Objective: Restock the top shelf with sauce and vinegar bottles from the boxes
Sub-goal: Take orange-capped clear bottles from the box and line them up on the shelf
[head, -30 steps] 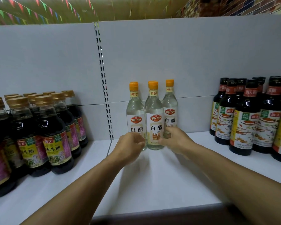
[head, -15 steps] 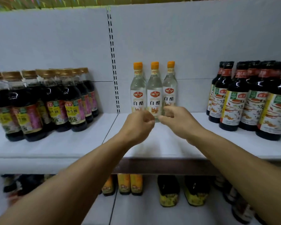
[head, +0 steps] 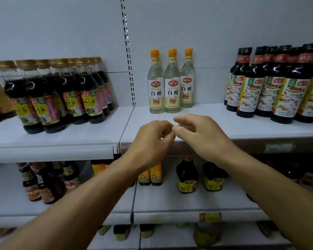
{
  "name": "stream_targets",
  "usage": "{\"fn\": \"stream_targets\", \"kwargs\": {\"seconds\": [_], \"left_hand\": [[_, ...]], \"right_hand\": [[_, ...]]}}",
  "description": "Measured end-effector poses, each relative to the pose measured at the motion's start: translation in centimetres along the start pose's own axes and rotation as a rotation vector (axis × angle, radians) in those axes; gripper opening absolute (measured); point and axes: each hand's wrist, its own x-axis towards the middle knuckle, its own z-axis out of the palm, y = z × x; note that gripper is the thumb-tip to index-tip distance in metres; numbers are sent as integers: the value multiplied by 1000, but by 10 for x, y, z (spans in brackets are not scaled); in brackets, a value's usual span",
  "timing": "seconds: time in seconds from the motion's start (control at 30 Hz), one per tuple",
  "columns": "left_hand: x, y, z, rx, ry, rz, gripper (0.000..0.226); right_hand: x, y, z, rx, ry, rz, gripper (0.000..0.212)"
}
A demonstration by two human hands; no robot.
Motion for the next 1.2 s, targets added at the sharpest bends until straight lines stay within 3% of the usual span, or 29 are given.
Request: {"fn": "stream_targets", "kwargs": {"seconds": [0.5, 0.9, 1.2], "left_hand": [[-102, -62, 7, -75, -234, 35, 20], [-184, -137, 123, -160, -534, -167, 22], [-235, -183, 227, -177, -671, -328, 20]], "right_hand": [[-102, -13, 87, 26, 71, 103, 22], [-199, 100, 167, 4, -46, 418, 22], [-261, 192, 211, 36, -136, 629, 22]]}}
